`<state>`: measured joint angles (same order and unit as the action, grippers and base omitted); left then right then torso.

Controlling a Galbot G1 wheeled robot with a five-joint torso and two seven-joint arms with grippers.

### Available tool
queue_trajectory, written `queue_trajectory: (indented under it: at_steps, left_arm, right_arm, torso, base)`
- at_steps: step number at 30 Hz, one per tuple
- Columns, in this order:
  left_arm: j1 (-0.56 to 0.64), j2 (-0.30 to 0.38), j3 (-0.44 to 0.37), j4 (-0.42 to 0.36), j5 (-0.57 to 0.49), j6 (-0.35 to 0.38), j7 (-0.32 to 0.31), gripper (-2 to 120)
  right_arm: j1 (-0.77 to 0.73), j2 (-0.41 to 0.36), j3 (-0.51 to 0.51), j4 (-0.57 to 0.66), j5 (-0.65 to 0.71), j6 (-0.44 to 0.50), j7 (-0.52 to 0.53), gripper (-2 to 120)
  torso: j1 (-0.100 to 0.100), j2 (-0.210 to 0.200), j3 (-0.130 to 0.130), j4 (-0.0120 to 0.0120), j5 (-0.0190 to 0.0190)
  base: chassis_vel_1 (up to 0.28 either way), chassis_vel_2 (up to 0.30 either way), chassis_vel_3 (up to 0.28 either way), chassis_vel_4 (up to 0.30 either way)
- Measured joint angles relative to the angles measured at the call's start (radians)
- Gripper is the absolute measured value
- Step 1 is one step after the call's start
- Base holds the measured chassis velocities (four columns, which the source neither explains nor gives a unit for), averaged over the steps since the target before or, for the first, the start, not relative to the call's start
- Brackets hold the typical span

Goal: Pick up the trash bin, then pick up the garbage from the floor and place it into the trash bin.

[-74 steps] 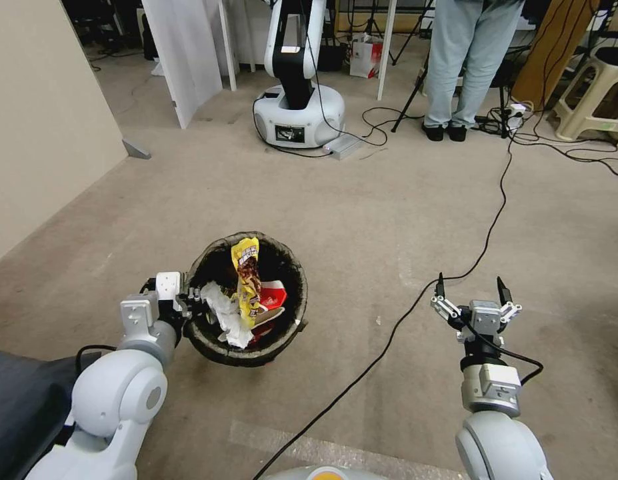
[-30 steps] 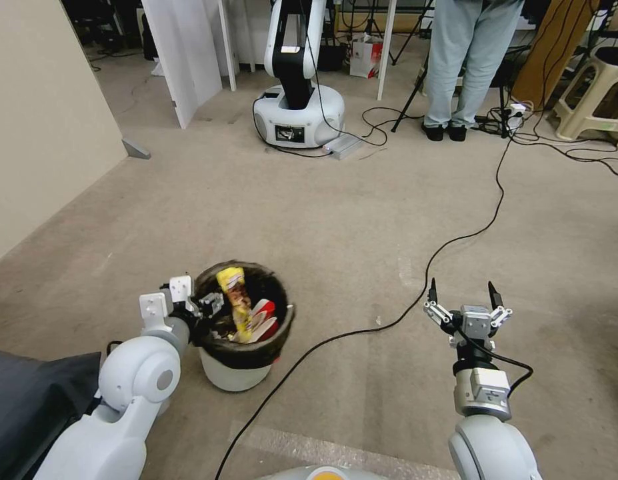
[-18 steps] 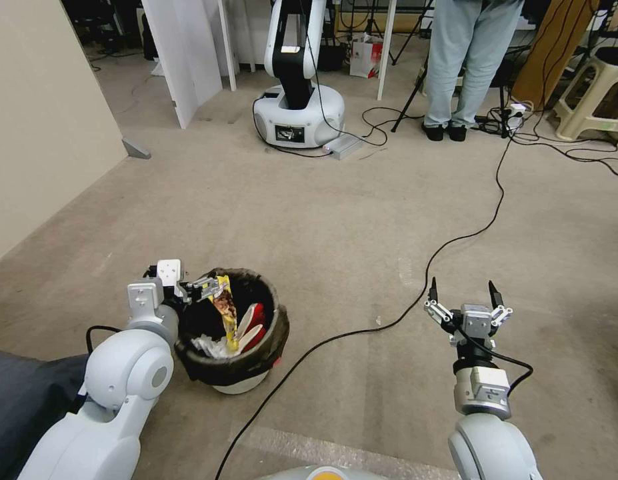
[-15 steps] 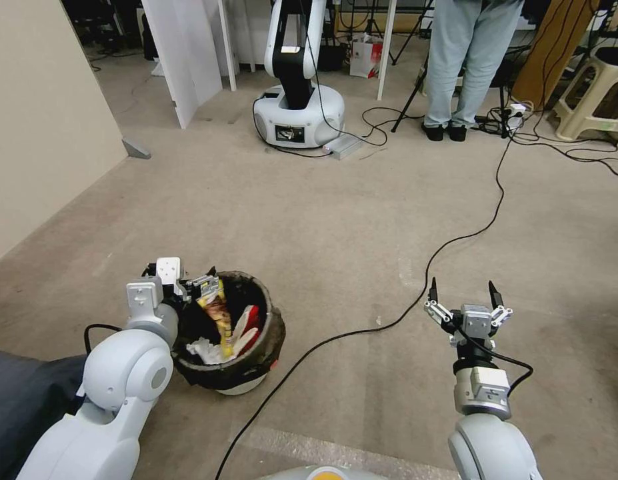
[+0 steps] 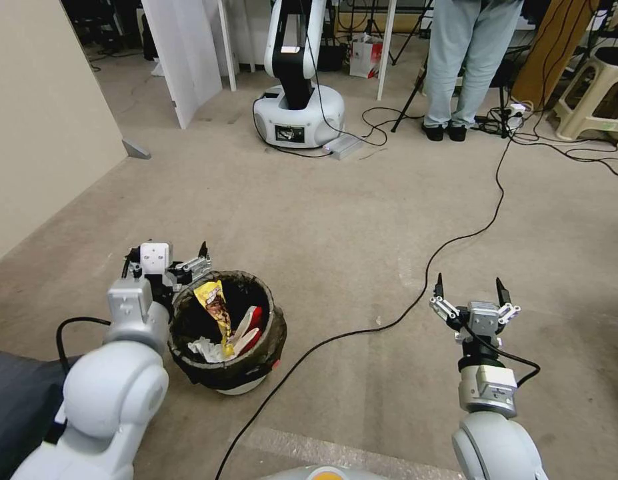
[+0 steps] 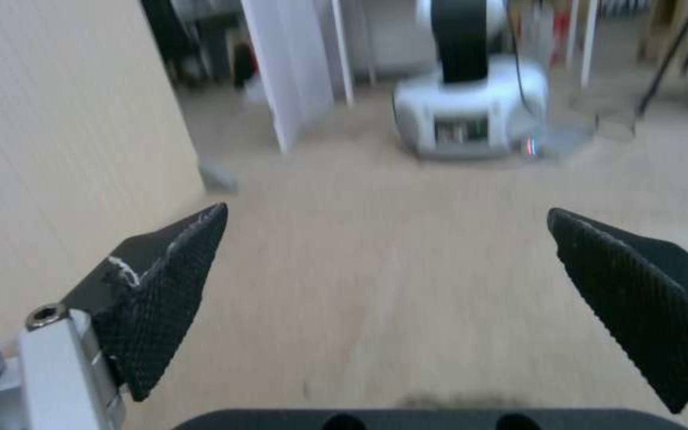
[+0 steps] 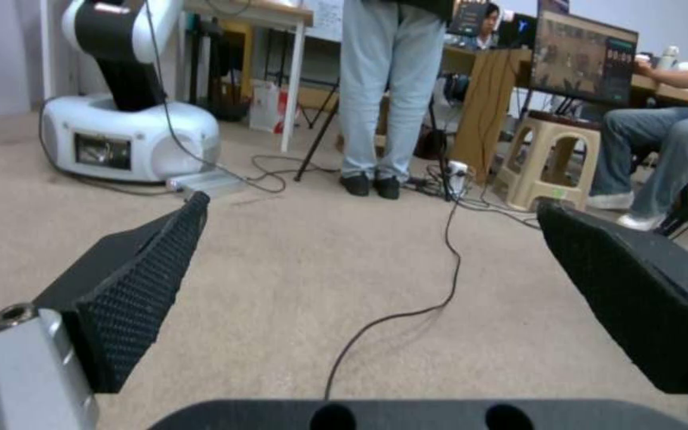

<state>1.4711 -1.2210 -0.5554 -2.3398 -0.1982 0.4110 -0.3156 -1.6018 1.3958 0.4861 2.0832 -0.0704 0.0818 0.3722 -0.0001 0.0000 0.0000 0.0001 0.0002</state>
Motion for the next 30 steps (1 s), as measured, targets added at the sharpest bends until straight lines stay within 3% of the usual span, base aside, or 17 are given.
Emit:
queue_trajectory:
  at_steps: [1,2,6,14,30]
  left_arm:
    - [0.015,-0.018,0.002,0.055,0.075,-0.133,0.007,100]
    - [0.019,-0.025,0.002,0.081,0.107,-0.183,0.010,100]
    - [0.048,-0.055,0.016,0.134,0.134,-0.262,0.019,100]
    - [0.080,-0.090,0.023,0.172,0.146,-0.278,0.034,100]
    - [0.056,-0.086,0.024,0.176,0.127,-0.260,0.080,100]
  right_arm:
    - [-0.002,0.002,0.001,0.002,0.003,0.009,-0.003,100]
    - [-0.002,0.004,0.002,0.003,0.002,0.015,-0.006,100]
    - [-0.002,0.007,0.008,0.003,-0.001,0.023,-0.009,100]
    - [-0.003,0.008,0.017,-0.004,-0.003,0.036,-0.009,100]
    - [-0.005,0.010,0.022,0.009,0.004,0.025,-0.016,100]
  torso:
    - [0.000,0.000,0.000,-0.0002,-0.0002]
    - [0.000,0.000,0.000,-0.0001,-0.0002]
    - [0.000,0.000,0.000,-0.0001,-0.0002]
    - [0.000,0.000,0.000,0.0000,-0.0003]
    - [0.000,0.000,0.000,-0.0002,-0.0001]
  base:
    - [0.000,0.000,0.000,0.000]
    - [0.000,0.000,0.000,0.000]
    - [0.000,0.000,0.000,0.000]
    - [0.000,0.000,0.000,0.000]
    - [0.000,0.000,0.000,0.000]
